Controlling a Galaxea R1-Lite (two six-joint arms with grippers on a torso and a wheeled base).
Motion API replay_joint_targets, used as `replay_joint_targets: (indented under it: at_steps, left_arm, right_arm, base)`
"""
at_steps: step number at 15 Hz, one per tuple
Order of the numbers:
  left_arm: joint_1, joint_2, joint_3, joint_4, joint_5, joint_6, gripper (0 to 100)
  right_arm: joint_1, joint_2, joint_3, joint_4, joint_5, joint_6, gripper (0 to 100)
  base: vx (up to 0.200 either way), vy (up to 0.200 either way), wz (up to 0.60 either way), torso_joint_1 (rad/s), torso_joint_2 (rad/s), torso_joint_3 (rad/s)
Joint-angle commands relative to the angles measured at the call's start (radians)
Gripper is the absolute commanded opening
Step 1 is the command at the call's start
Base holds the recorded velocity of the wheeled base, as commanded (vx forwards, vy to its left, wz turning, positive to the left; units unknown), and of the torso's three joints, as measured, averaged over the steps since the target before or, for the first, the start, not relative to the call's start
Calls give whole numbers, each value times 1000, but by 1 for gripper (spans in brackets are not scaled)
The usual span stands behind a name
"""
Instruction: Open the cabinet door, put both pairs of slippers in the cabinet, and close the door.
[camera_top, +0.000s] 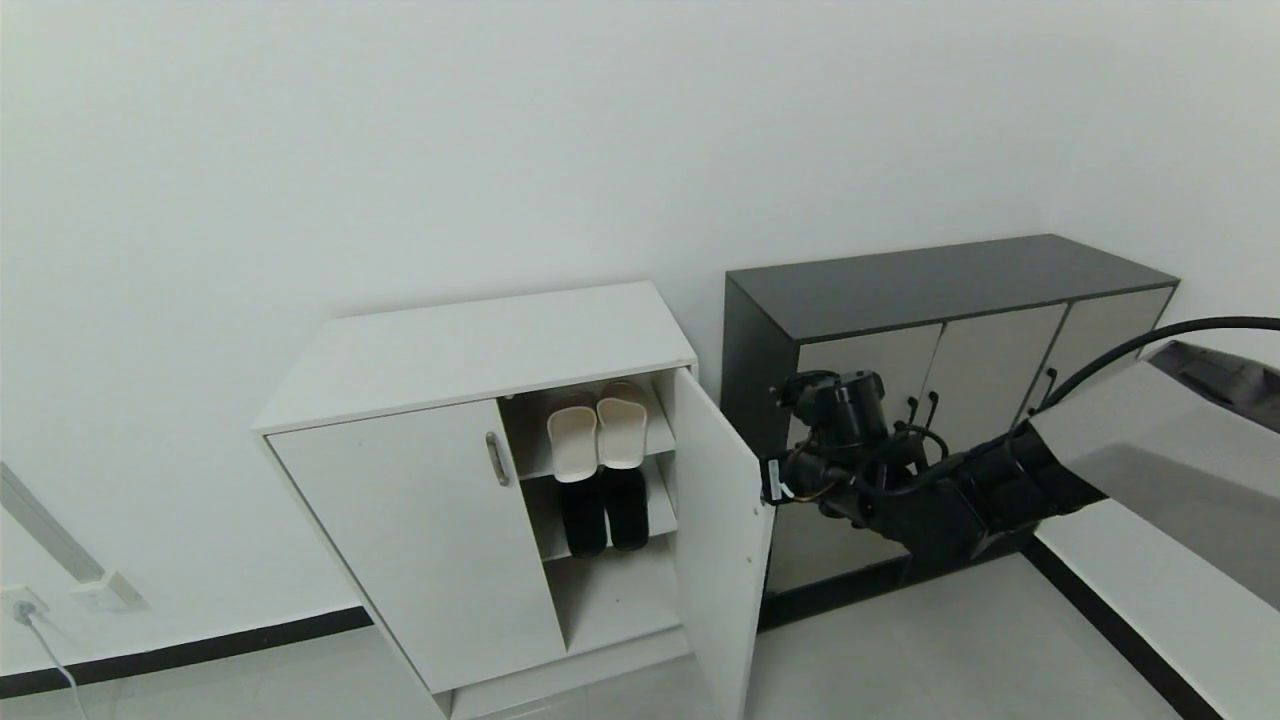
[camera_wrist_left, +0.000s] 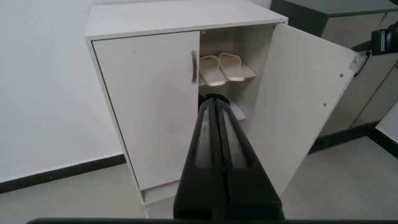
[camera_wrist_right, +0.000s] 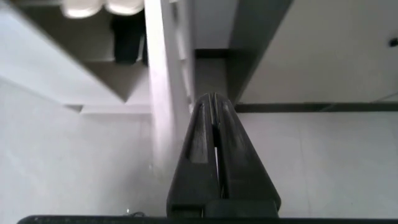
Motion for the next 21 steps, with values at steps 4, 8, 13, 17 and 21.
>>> replay_joint_targets:
  at_steps: [4, 8, 13, 17, 21]
  left_arm:
    - [-1, 0, 0, 0, 0, -2, 0]
    - [0, 0, 0, 0, 0, -2, 0]
    - [-1, 0, 0, 0, 0, 0, 0]
    - [0, 0, 0, 0, 0, 0, 0]
    - [-1, 0, 0, 0, 0, -2, 0]
  right_arm:
    - [117, -67, 60, -25, 9, 3, 0]
    - [174, -120, 117, -99, 62, -5, 0]
    - [173, -156, 172, -123, 68, -34, 0]
    - [173, -153, 172, -126, 68, -34, 0]
    - [174, -153, 181, -126, 68, -34, 0]
  base:
    - [0, 0, 0, 0, 0, 0]
    - [0, 0, 0, 0, 0, 0]
    - [0, 0, 0, 0, 0, 0]
    - [0, 0, 0, 0, 0, 0]
    - [0, 0, 600, 0, 4, 1]
